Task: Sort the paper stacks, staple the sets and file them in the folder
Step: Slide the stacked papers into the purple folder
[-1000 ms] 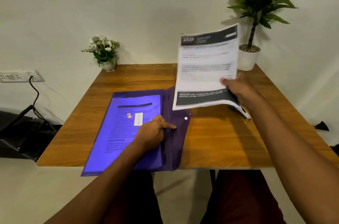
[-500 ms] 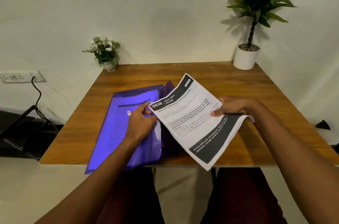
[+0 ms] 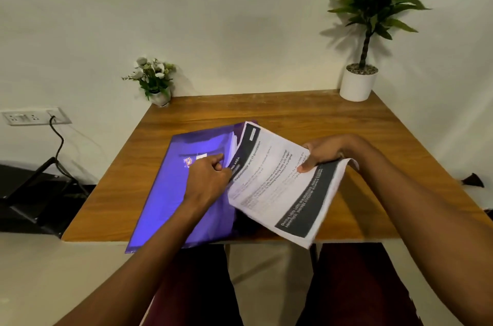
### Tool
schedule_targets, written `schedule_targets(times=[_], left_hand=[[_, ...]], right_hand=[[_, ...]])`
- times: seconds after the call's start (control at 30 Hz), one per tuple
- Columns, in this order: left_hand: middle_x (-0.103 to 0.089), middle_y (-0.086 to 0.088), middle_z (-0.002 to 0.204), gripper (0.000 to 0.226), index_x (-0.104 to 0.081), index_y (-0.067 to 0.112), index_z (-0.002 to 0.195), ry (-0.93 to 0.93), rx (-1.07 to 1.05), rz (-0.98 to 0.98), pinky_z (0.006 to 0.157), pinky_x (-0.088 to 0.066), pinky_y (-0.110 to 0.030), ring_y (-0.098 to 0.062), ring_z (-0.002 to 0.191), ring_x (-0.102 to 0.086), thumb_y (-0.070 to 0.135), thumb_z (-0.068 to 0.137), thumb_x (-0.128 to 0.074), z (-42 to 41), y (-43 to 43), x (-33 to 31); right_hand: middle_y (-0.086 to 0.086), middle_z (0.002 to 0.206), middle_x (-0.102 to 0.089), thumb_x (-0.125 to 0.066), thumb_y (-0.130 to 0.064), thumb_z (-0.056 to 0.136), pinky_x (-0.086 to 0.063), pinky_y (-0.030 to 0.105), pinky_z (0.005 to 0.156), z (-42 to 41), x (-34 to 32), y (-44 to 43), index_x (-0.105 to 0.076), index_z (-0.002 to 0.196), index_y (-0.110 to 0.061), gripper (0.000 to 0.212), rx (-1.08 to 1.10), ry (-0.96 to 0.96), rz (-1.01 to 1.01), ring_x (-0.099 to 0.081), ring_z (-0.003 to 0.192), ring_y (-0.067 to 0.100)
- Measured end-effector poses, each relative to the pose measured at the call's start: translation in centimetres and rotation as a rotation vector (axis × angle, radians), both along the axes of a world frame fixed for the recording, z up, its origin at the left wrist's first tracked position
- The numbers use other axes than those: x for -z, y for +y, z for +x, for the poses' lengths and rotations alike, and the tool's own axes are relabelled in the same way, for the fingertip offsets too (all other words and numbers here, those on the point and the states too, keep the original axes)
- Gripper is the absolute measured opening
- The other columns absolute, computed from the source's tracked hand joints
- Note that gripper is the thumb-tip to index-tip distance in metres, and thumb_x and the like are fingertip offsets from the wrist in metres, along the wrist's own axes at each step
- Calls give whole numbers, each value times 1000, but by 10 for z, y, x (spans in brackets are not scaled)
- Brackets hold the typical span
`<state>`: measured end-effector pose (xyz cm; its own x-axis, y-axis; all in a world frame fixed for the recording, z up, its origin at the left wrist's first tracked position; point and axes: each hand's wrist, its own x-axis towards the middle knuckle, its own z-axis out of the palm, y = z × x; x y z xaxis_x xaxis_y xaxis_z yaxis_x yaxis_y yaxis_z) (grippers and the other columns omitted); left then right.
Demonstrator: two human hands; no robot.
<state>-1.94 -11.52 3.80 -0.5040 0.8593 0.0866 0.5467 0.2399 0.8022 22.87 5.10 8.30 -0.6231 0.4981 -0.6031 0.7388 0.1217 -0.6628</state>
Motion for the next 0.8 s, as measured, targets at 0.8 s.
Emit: schedule_targets(times=[0.8], left_hand=[[-51,8,42,33,-50,19,60,47,164,-128,64,-54,-39,-24,48,-58,-1,83,-63,14,11,-23]], right_hand=[[-6,105,-76,-74,-27,69,-60,38,87,-107,95,-62,-68,117,-18,49,451,419,130,-73,94,13]])
